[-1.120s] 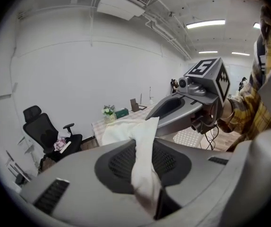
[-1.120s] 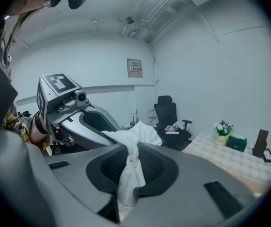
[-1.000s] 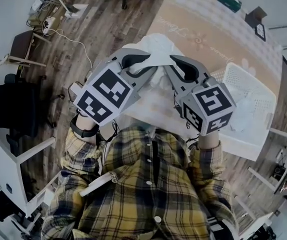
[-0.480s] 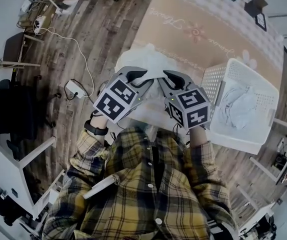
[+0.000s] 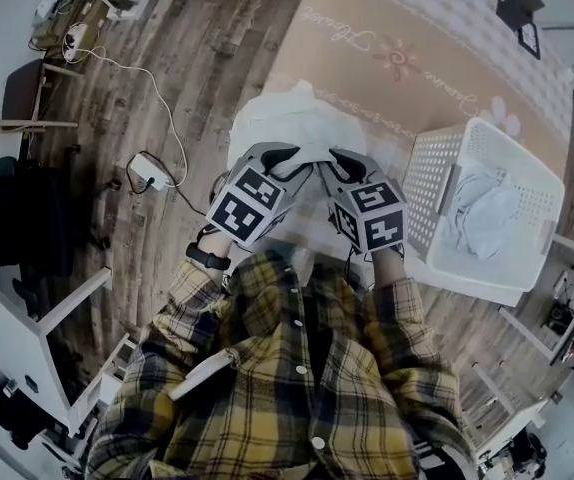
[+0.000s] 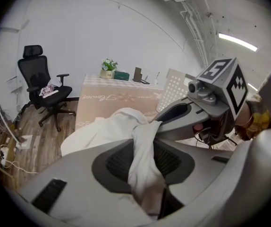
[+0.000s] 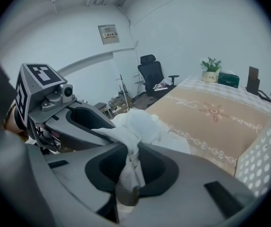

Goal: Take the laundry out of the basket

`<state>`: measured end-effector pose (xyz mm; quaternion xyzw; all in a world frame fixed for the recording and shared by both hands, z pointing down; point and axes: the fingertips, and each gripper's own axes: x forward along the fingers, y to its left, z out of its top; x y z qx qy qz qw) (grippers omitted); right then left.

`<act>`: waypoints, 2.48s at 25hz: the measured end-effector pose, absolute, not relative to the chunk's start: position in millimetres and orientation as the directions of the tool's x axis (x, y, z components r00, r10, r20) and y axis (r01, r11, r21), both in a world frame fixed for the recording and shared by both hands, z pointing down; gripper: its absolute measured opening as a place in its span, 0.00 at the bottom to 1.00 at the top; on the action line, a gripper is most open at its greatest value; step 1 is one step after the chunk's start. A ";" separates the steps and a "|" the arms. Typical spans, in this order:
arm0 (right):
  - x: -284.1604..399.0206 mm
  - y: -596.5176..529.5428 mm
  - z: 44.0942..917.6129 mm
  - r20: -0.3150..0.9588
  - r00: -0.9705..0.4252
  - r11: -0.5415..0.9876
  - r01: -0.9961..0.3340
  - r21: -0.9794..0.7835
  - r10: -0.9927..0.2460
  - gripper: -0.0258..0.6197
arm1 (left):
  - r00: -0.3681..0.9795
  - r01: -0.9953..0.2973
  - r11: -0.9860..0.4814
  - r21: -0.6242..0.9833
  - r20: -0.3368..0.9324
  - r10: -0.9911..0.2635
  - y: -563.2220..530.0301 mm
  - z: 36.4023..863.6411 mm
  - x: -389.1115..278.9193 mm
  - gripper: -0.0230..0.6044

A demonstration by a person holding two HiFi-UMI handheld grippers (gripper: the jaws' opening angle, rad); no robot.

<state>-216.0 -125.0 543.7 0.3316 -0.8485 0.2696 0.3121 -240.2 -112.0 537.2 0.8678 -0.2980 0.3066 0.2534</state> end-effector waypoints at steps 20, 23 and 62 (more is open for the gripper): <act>-202.1 -121.6 416.7 0.517 -0.676 0.663 -0.706 -0.249 -0.525 0.29 | 0.711 -0.661 -0.728 0.182 0.462 -0.530 -116.4 409.8 -235.9 0.40; -186.6 -119.7 370.8 0.394 -0.708 0.660 -0.699 -0.274 -0.586 0.27 | 0.748 -0.639 -0.750 0.172 0.369 -0.552 -114.6 368.9 -219.6 0.38; 134.4 -62.0 239.2 0.130 -0.621 0.595 -0.781 -0.190 -0.773 0.03 | 0.874 -0.480 -0.873 0.087 0.129 -0.468 -57.7 235.5 99.8 0.07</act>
